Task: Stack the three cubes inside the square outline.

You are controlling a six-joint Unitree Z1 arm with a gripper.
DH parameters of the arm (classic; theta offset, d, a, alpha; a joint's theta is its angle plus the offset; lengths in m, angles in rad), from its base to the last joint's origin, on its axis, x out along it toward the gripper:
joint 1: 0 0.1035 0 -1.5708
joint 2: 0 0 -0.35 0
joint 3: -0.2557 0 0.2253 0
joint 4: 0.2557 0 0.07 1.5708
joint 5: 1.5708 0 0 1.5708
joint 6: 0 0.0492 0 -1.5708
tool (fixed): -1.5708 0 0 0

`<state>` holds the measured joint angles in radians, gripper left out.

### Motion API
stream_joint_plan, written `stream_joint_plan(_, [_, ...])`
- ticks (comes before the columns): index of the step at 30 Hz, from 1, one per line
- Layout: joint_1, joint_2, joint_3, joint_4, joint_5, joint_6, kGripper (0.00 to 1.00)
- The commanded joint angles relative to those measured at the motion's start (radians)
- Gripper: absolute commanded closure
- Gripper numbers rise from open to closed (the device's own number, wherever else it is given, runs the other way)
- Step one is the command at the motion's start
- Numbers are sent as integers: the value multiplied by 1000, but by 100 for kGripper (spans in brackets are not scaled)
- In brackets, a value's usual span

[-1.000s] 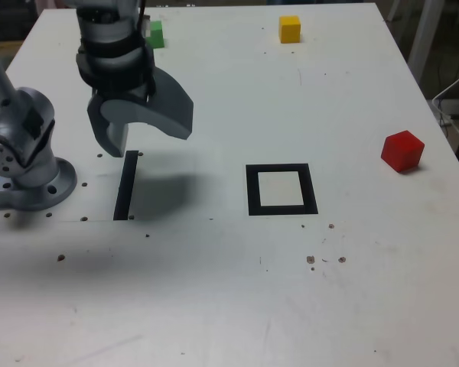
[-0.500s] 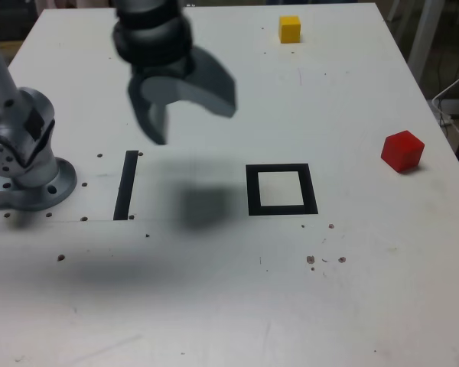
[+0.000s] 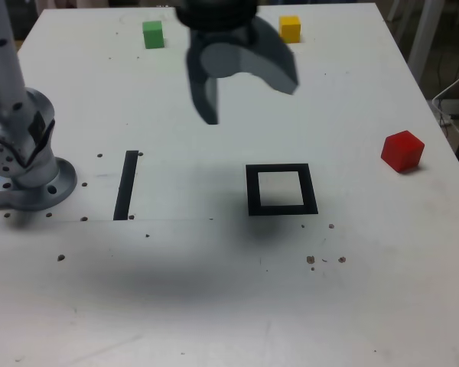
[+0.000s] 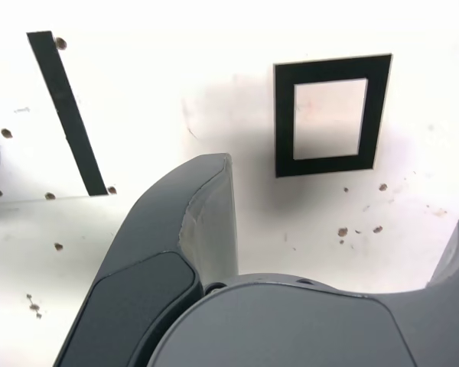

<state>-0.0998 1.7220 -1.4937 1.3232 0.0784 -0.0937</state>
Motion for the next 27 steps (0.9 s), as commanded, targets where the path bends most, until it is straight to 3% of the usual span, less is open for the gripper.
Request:
stream_joint_plan(1, [-2,43,-86,25,-4,7,1])
stream_joint_plan(10, [11,205,-351,105,-6,28,1])
stream_joint_plan(19, [66,320,-474,125,-30,45,1])
stream_joint_plan(27, [107,423,-596,144,-30,66,1])
